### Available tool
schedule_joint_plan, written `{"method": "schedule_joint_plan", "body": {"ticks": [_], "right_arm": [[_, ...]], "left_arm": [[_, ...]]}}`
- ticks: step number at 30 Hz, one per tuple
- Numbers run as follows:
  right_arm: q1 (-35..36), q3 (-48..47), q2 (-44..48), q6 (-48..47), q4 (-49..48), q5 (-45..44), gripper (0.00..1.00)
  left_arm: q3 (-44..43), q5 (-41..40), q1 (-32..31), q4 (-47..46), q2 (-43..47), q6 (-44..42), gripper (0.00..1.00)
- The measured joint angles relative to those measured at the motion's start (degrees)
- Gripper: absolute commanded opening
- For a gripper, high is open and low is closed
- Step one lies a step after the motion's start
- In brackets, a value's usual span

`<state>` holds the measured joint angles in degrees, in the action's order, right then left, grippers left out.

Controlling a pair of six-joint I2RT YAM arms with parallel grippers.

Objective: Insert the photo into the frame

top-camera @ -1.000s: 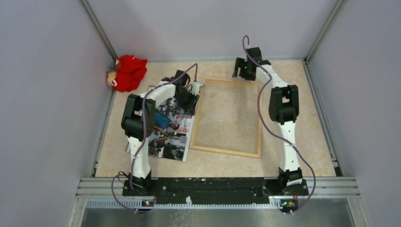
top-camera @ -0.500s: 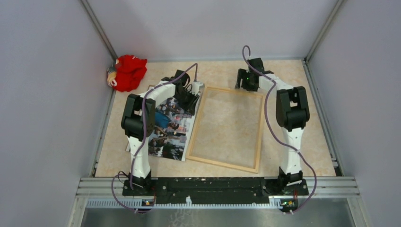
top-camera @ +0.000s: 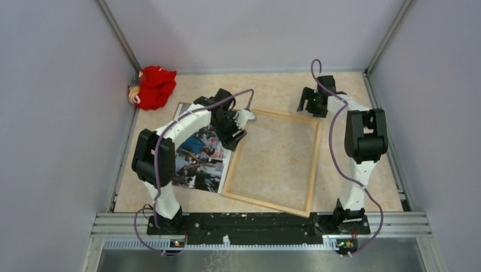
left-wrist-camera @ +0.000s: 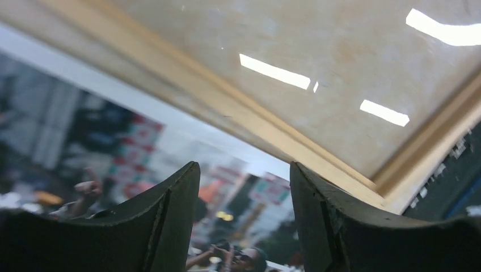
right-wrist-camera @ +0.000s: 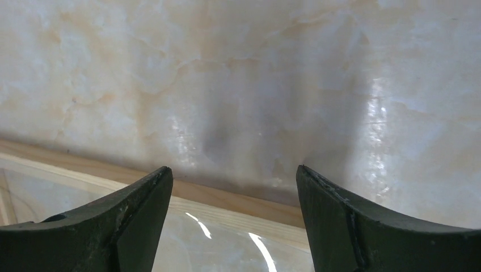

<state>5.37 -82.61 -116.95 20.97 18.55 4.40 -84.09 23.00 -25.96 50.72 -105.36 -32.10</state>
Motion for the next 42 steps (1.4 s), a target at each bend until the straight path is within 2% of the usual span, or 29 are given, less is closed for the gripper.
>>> {"method": "schedule_joint_plan", "body": {"ticks": [5,10,14,19,23,26,35,42], "right_arm": [[2.05,-1.86,-0.11,-3.1,2.21,3.5,0.81],[4.79,-5.6,-0.31,-4.11,3.74,3.28,0.82],[5.09,-1.88,1.68,-1.79,3.87,0.42,0.83],[4.11,8.15,12.31,1.64,5.55,-4.17,0.83],[3.15,14.45,21.24,4.11,5.51,-6.08,0.82],[2.34,17.07,24.92,5.35,5.49,-6.97,0.82],[0.85,22.69,26.16,7.23,5.42,-6.93,0.77],[0.83,25.42,26.14,7.82,4.15,-5.4,0.75]], "left_arm": [[9.16,-0.59,-8.79,4.13,5.77,-6.25,0.82],[18.91,-5.57,-15.41,4.79,9.66,-9.42,0.84],[22.51,-8.81,-20.26,4.09,12.24,-9.99,0.81],[17.66,-7.1,-14.45,2.97,11.76,-9.42,0.77],[9.66,-4.26,-5.33,0.57,9.05,-7.89,0.7],[7.39,-4.11,-2.25,-2.78,6.16,-6.47,0.66],[7.34,-6.51,-1.75,-8.04,-3.85,-1.73,0.59],[6.84,-6.6,-1.55,-9.53,-4.79,0.83,0.56]]}}
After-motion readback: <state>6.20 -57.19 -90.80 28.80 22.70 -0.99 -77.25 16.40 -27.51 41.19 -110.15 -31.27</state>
